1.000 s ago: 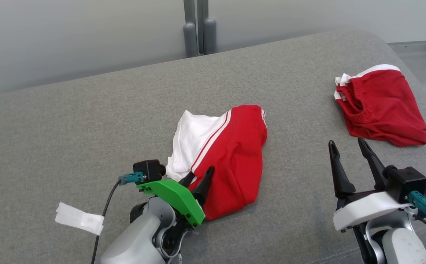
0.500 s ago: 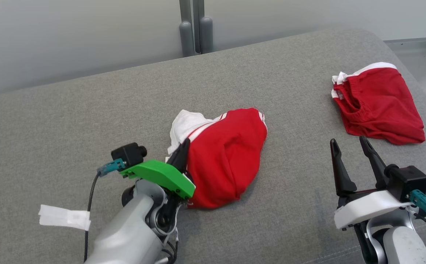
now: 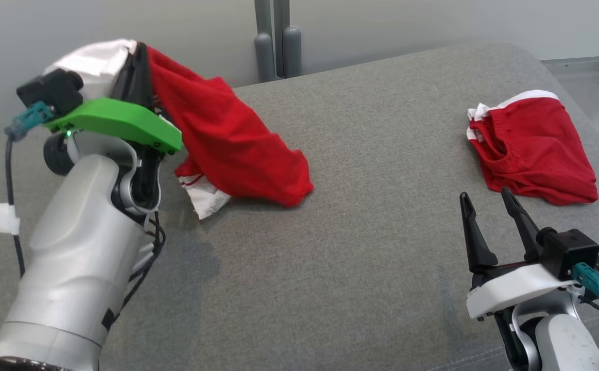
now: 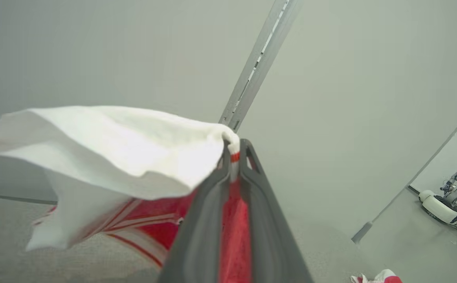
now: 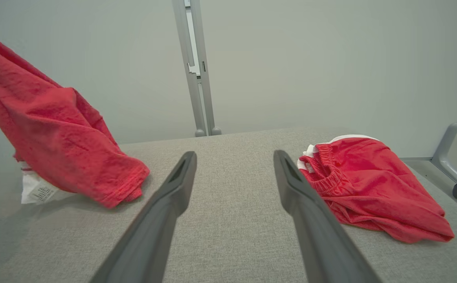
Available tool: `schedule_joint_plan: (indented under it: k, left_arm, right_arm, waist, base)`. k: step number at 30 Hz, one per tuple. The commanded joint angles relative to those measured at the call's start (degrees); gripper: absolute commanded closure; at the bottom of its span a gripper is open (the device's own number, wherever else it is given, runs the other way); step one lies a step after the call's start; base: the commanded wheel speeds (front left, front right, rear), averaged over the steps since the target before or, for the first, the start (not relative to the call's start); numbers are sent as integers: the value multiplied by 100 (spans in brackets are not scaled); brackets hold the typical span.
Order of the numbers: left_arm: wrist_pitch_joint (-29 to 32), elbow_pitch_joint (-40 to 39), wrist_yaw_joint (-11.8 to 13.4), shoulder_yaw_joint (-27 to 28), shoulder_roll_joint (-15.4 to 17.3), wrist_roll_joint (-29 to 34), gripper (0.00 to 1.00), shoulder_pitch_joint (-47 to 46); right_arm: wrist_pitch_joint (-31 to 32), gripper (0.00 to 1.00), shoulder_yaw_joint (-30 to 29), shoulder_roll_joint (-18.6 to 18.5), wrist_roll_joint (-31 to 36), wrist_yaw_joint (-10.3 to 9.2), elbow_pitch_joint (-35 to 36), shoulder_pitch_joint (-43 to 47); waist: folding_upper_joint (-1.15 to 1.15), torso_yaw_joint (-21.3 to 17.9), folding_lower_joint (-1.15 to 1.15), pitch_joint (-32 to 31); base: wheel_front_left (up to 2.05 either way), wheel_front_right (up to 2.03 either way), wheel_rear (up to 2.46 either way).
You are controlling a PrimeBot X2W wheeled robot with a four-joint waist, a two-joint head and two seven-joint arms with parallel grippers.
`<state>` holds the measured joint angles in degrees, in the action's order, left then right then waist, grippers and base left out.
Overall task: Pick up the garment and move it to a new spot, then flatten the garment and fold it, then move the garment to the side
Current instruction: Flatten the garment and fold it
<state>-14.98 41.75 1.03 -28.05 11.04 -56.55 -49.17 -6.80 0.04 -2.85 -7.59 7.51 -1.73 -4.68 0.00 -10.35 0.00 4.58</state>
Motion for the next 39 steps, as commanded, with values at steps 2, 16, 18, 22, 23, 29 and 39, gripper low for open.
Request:
schedule_joint_plan:
  k: [2,16,18,22,23,29,39]
  left_arm:
    - [-22,-85,25,107,65,206,100,-249]
    - [324,-549,-316,469,706,310,100,-928]
    - [480,-691,-396,439,806,269,100,-944]
    - [744,-925,-465,215,838,359,100,-762]
    - [798,-948,-471,127,789,389,100,-680]
    - [829,-817,-555,-409,229,515,100,-270]
    - [625,135,-761,-1261,-717,525,100,39]
  right_arm:
    - [-41,0,22,-8,-48,-4,-23,-52]
    - [-42,0,-4,-8,-9,-4,-5,-58]
    - [-46,0,-7,-7,-11,-4,0,-51]
    - [-44,0,-3,-8,-18,-4,4,-51]
    - [-44,0,2,-7,-21,-4,1,-61]
    - [-44,0,57,-8,-47,-4,-23,-138]
    - [-114,0,82,-7,-126,-4,-110,-234]
  waist:
    - [0,-46,0,1]
    - [0,-269,0,68]
    - [0,-270,0,84]
    - [0,-257,0,122]
    - [0,-254,0,131]
    - [0,-296,0,196]
    - [0,-659,0,328]
  base:
    - [0,0,0]
    - [0,0,0]
    - [0,0,0]
    - [0,0,0]
    - [0,0,0]
    - [0,0,0]
    - [0,0,0]
